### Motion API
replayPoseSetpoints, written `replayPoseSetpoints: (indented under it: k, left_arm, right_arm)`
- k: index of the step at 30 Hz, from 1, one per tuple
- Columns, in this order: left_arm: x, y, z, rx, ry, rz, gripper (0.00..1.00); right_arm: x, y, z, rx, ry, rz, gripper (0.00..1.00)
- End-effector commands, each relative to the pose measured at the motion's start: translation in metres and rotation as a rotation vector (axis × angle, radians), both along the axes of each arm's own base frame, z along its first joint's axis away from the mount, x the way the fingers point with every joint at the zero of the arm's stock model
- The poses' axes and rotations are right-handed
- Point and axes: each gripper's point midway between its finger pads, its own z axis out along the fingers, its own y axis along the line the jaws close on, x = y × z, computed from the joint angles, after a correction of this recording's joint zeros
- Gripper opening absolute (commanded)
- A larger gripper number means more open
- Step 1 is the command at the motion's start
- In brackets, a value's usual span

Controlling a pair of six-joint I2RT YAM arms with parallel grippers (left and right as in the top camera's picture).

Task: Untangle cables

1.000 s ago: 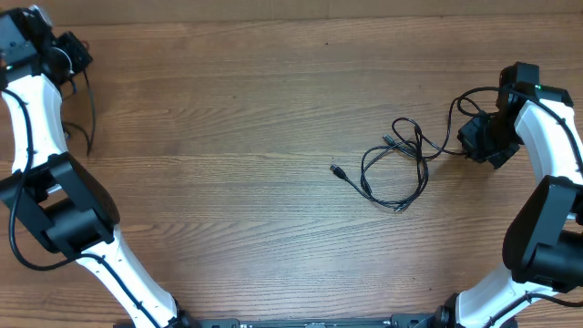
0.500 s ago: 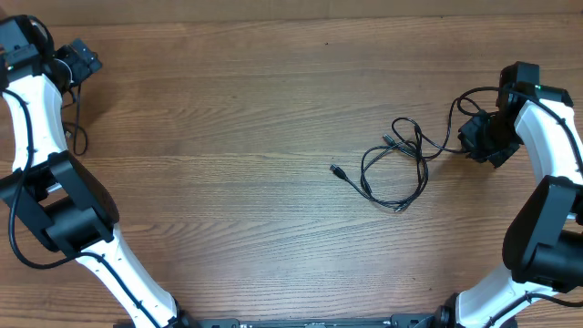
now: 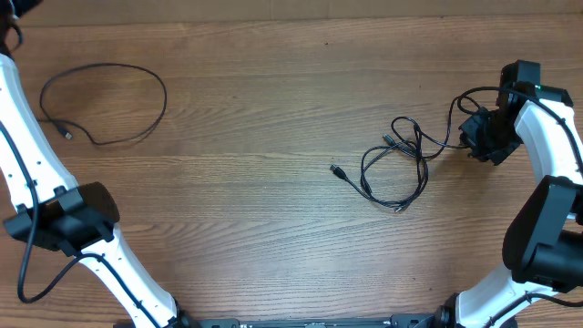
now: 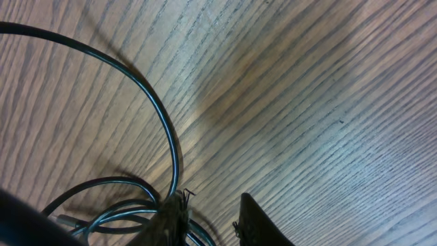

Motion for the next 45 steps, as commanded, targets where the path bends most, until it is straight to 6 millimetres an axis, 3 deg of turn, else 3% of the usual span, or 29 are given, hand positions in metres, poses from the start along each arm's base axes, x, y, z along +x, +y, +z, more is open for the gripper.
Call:
replayPoseSetpoints:
  k: [1,5,6,7,10,11,16,21,28,34,37,42,45]
  left_arm:
    - [-0.008,-0.077,0.031,-0.104,-0.063,-0.285,1.0]
    - [-0.021,-0.137,0.021,-0.247,0.001,-0.486,1.0]
    - [-0.024,-0.156,0.009,-0.275,0.056,-0.508,1.0]
    - [-0.025,-0.167,0.004,-0.271,0.081,-0.523,1.0]
    - [-0.028,-0.214,-0.01,-0.233,0.158,-0.583,1.0]
    - [-0.03,-0.24,-0.015,-0.224,0.188,-0.617,1.0]
    - [-0.041,-0.318,-0.027,-0.203,0.254,-0.728,1.0]
    - [-0.055,-0.38,-0.03,-0.188,0.269,-0.85,1.0]
    - [-0.06,-0.431,-0.045,-0.087,0.242,-1.018,1.0]
    - [-0.088,-0.477,-0.05,-0.042,0.097,-1.42,1.0]
    - [-0.095,-0.488,-0.058,-0.015,0.029,-1.546,1.0]
    - [-0.097,-0.507,-0.072,-0.069,-0.042,-1.665,1.0]
    - [-0.1,-0.52,-0.073,-0.092,-0.099,-1.723,1.0]
  right_arm:
    - [-0.001,0.002,0.001,0.002,0.003,0.006,0.25]
    - [0.005,0.022,0.006,0.104,-0.038,0.132,0.25]
    - [0.009,0.034,0.014,0.164,-0.067,0.189,0.09]
    - [0.011,0.038,0.018,0.184,-0.079,0.218,0.04]
    - [0.017,0.048,0.038,0.236,-0.118,0.293,0.04]
    - [0.021,0.052,0.055,0.253,-0.144,0.324,0.04]
    - [0.041,0.074,0.113,0.341,-0.302,0.462,0.04]
    - [0.053,0.104,0.167,0.413,-0.466,0.625,0.04]
    - [0.048,0.138,0.239,0.356,-0.603,0.83,0.04]
    - [0.027,0.165,0.292,0.402,-0.693,0.902,0.04]
    - [0.016,0.18,0.319,0.496,-0.772,0.937,0.04]
    - [0.001,0.2,0.349,0.683,-0.863,0.977,0.04]
    - [0.0,0.202,0.351,0.724,-0.845,0.941,0.04]
